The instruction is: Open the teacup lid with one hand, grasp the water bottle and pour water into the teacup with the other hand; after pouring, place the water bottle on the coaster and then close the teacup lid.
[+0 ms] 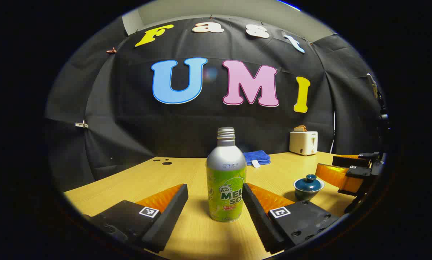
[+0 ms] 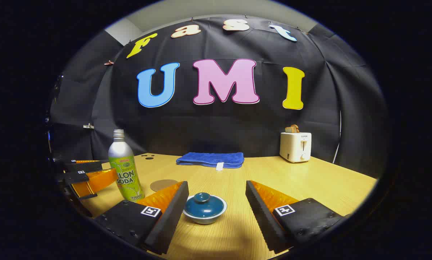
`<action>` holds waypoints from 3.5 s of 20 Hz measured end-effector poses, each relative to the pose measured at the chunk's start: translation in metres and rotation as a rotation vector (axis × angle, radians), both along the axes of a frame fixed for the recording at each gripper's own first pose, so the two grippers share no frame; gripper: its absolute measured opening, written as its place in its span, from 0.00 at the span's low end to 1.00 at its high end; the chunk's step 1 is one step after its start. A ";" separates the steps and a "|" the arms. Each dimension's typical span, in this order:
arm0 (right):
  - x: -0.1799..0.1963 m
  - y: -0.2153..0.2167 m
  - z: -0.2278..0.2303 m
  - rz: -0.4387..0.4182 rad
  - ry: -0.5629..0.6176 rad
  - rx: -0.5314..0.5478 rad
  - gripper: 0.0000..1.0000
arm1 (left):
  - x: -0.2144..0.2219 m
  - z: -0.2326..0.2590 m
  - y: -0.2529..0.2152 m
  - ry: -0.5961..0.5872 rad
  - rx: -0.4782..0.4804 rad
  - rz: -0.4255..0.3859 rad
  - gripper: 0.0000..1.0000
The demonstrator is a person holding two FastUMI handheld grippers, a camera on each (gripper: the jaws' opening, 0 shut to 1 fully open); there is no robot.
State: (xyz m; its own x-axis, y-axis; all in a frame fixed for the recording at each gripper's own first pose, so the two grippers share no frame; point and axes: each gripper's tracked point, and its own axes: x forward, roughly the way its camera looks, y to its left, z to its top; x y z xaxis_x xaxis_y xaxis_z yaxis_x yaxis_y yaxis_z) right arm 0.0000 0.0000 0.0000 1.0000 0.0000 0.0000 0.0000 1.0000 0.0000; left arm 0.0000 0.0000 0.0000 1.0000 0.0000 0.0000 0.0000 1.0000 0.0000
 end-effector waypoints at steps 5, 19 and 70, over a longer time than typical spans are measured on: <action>0.001 0.000 -0.001 0.001 0.000 0.000 0.98 | 0.000 0.000 -0.002 0.000 0.000 -0.006 0.95; 0.003 0.011 -0.003 0.061 0.006 0.002 0.98 | 0.001 0.000 -0.003 -0.001 -0.001 -0.012 0.95; 0.015 -0.067 -0.003 -0.001 0.000 -0.001 0.29 | 0.059 0.000 -0.023 0.000 -0.002 -0.057 0.95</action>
